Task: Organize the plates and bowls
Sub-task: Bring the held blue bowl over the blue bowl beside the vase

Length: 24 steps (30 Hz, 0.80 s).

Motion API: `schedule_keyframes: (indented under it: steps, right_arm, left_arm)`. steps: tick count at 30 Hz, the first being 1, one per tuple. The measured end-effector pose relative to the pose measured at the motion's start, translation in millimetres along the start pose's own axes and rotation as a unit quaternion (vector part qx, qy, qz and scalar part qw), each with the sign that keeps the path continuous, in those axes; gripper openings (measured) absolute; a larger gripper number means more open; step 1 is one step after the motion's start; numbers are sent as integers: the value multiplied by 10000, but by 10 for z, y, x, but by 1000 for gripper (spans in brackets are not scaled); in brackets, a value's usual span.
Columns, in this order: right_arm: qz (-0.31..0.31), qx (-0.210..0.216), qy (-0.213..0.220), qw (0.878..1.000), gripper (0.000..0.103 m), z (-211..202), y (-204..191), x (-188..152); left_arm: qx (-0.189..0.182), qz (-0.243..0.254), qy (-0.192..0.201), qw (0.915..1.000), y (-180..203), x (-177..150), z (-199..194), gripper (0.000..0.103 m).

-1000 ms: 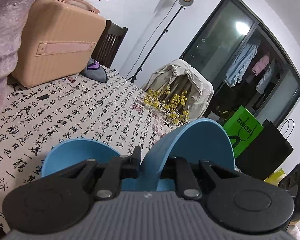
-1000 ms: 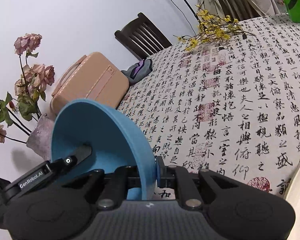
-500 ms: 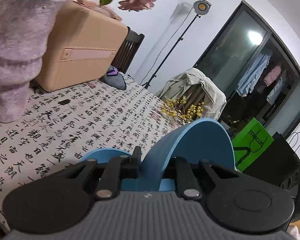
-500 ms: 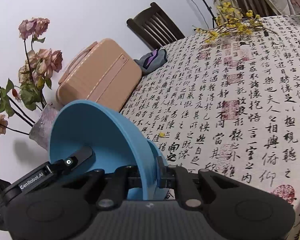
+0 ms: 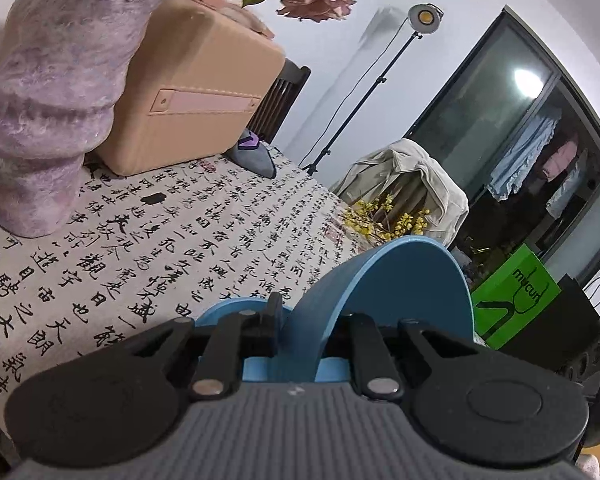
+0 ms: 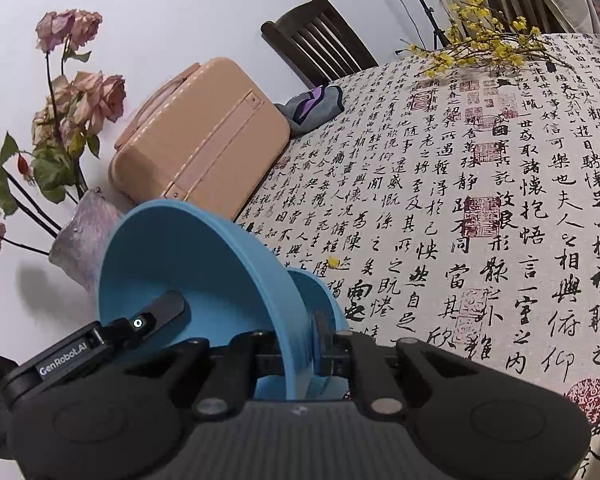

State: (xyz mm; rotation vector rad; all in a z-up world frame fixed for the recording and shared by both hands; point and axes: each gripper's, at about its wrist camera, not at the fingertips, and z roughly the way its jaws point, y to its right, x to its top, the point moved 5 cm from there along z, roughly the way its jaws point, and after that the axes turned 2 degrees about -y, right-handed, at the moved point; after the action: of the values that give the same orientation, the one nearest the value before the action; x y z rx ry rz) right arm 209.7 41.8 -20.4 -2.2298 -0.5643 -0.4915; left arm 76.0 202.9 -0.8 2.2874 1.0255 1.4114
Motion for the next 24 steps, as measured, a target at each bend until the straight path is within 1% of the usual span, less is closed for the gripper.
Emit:
schedule_keyframes:
  steps: [16, 24]
  right_arm:
    - [-204, -156, -208, 9995, 9, 261, -76, -32]
    - [-495, -463, -165, 9976, 9, 371, -119, -60]
  left_arm:
    - [190, -251, -98, 9995, -263, -28, 91, 15]
    - [280, -268, -185, 9991, -352, -76, 189, 15]
